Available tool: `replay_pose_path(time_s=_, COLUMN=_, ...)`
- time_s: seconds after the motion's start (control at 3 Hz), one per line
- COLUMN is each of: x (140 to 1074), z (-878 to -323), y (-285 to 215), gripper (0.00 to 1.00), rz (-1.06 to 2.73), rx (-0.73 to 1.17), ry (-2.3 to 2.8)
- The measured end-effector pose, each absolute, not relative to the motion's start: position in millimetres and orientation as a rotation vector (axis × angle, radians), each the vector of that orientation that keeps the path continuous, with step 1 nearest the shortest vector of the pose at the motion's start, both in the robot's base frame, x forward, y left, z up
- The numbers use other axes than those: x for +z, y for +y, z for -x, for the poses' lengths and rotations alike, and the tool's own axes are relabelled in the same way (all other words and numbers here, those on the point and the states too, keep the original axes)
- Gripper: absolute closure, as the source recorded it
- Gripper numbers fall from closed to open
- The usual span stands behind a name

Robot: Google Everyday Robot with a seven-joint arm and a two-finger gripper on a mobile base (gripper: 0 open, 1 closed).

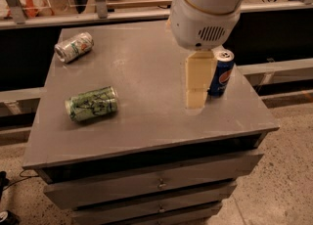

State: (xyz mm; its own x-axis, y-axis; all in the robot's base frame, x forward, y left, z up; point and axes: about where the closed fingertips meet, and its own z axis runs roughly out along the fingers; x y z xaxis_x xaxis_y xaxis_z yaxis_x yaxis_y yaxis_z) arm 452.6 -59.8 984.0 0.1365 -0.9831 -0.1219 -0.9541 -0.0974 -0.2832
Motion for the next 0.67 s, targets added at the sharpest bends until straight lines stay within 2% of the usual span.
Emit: replay_pose_path(time_s=0.67, x=979, z=-451, y=-34, gripper=0.00, rz=2.186, rx=-0.110, ry=1.818)
